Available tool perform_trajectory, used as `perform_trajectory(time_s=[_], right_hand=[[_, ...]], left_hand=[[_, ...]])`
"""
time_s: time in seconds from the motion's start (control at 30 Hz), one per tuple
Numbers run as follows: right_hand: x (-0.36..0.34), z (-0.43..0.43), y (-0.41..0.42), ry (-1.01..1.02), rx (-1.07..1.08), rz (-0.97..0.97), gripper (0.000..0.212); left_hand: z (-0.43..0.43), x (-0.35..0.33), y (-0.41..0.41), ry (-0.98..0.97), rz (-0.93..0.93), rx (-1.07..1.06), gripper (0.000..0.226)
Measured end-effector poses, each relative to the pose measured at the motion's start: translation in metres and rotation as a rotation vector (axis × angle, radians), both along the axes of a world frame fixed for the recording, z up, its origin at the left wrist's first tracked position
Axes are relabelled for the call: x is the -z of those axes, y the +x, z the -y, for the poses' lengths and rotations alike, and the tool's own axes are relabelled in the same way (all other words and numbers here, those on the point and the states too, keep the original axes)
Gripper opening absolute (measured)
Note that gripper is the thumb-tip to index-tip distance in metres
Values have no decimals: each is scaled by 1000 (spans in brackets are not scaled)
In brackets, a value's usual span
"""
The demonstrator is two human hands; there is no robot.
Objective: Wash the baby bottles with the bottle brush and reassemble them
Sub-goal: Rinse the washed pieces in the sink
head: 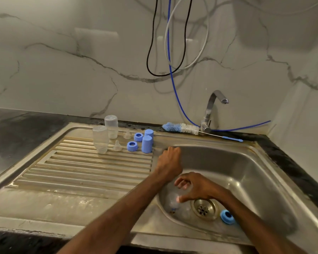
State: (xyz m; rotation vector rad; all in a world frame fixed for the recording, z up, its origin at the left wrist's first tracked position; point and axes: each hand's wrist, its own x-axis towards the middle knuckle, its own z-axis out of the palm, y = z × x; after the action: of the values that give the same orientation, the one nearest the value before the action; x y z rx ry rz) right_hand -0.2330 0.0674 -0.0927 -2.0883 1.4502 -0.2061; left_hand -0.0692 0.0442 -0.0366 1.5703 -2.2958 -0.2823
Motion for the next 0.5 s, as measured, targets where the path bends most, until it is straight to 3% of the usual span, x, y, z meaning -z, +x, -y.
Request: perform_trajectory(time_s=[0.1, 0.23, 0.4, 0.5], right_hand=[[7, -4, 13, 10, -55, -150, 83], [20, 2, 26, -58, -115, -271, 80], [16, 19, 13, -93, -20, -191, 85], [-16, 36, -23, -20, 213, 35, 61]], left_hand=[[-1, 3, -12, 39, 20, -17, 26], [1, 10, -15, 42, 51, -37, 25], [12, 13, -12, 50, 42, -46, 32], [25, 13, -9, 17, -38, -83, 31]])
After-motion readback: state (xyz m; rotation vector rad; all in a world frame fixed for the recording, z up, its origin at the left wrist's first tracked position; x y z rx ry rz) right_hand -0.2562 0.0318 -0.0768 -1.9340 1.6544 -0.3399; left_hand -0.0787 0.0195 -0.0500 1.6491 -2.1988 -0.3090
